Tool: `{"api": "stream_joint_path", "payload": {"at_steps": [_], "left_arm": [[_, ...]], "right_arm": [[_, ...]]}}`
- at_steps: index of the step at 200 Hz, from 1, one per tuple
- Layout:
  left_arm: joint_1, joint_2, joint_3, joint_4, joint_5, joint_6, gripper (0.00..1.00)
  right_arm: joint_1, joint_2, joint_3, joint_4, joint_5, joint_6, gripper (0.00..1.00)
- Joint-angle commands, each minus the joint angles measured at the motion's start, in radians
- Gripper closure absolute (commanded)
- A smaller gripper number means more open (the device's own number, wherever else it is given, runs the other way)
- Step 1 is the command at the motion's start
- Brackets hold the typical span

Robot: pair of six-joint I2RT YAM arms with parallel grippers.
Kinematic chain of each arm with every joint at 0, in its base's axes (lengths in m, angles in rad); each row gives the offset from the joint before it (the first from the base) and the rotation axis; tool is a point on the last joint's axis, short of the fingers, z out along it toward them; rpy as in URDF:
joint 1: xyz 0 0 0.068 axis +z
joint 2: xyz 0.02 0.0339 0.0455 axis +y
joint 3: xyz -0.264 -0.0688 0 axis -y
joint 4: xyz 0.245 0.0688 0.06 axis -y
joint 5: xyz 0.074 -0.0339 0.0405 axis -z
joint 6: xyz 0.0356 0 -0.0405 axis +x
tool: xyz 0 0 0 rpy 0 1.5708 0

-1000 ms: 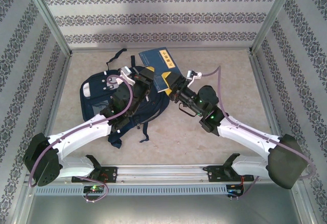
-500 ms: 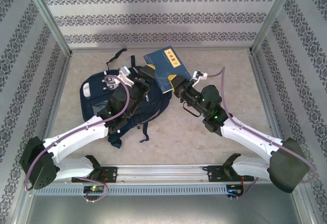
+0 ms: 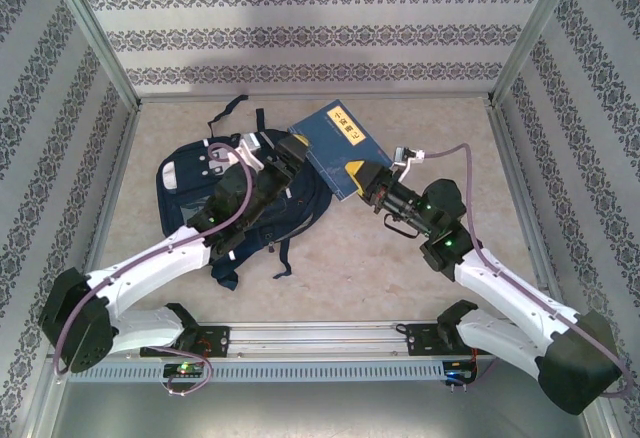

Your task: Pack books, pencil case, and school supplies into a backpack

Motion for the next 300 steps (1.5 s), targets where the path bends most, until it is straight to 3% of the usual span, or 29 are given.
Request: {"api": "stream_joint_path", "payload": {"at_steps": [1, 20, 40, 69, 80, 126, 156, 182, 300], "left_arm": [[0.011, 0.030, 0.018, 0.083, 0.108, 0.011, 0.25], [0.011, 0.037, 0.022, 0.124, 0.132, 0.020, 0.30], [0.011, 0.040, 0.013, 0.166, 0.143, 0.023, 0.46], [0.009, 0.069, -0.006, 0.259, 0.165, -0.021, 0.89], [0.008, 0.075, -0.018, 0.282, 0.155, -0.045, 1.00], [-0.014, 0.016, -0.060, 0.231, 0.019, -0.062, 1.00], [-0.024, 0.004, -0.067, 0.225, -0.019, -0.059, 1.00], [-0.032, 0.016, -0.060, 0.231, -0.018, -0.062, 1.00], [-0.048, 0.027, -0.057, 0.227, -0.001, -0.067, 1.00]], "right_arm": [[-0.005, -0.025, -0.013, 0.025, -0.071, -0.023, 0.99], [-0.007, -0.030, -0.018, 0.019, -0.101, -0.028, 0.99], [-0.009, -0.039, -0.029, 0.000, -0.106, -0.036, 0.99], [-0.022, -0.051, -0.044, -0.021, -0.072, -0.041, 0.96], [-0.022, -0.059, -0.046, -0.040, -0.043, -0.049, 0.92], [-0.010, -0.132, -0.076, -0.060, 0.138, -0.059, 0.77], [0.058, -0.169, -0.115, 0.016, 0.325, -0.046, 0.70], [0.077, -0.114, -0.056, 0.030, 0.304, -0.070, 0.64], [0.112, 0.043, -0.002, 0.101, 0.274, -0.070, 0.66]]}}
